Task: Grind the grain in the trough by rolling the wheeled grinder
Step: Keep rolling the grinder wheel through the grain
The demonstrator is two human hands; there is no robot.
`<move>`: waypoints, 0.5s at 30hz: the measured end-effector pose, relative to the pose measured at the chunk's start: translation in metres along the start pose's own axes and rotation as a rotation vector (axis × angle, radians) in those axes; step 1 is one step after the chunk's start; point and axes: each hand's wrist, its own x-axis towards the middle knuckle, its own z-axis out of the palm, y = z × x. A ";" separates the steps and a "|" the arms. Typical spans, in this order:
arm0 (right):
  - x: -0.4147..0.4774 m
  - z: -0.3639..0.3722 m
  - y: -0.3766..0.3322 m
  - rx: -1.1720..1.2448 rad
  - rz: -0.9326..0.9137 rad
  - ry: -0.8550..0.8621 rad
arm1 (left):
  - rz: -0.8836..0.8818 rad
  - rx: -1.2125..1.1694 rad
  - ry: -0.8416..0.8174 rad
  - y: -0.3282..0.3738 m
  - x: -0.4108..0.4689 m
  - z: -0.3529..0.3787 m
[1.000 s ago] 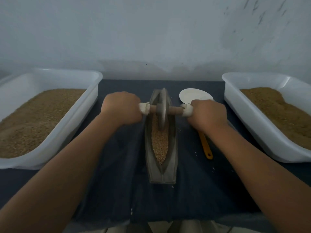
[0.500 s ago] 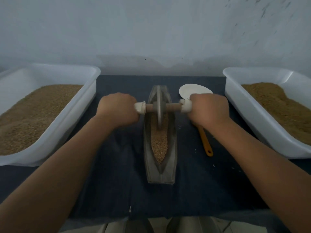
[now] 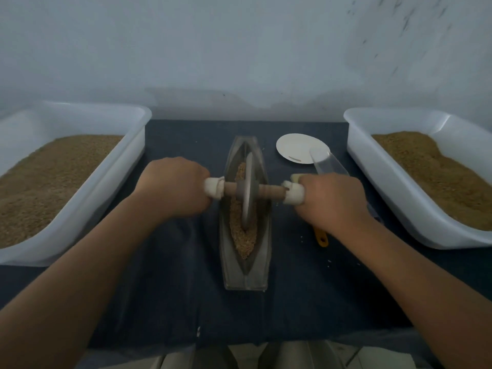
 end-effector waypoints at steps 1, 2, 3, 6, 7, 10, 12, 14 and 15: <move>0.013 0.002 -0.002 -0.008 0.030 0.020 | -0.030 -0.015 0.006 0.000 0.012 -0.001; 0.027 0.004 -0.005 -0.016 0.062 0.029 | -0.062 -0.028 0.008 0.000 0.023 -0.002; 0.039 0.006 -0.007 -0.022 0.088 0.027 | -0.091 -0.040 0.006 0.000 0.032 -0.003; 0.057 0.006 -0.008 -0.017 0.106 0.003 | -0.115 -0.083 -0.015 0.001 0.041 -0.004; 0.054 0.005 -0.006 -0.011 0.102 -0.002 | -0.097 -0.088 -0.025 0.001 0.036 -0.005; 0.022 0.003 -0.001 -0.033 0.031 0.029 | -0.023 -0.120 -0.081 -0.001 0.002 -0.005; -0.003 -0.001 0.002 -0.040 -0.042 0.101 | 0.013 -0.164 -0.131 -0.005 -0.024 -0.004; -0.013 -0.003 0.004 -0.031 -0.072 0.155 | 0.019 -0.176 -0.143 -0.006 -0.039 -0.001; -0.011 -0.001 0.004 -0.033 -0.070 0.156 | 0.013 -0.162 -0.135 -0.005 -0.039 0.001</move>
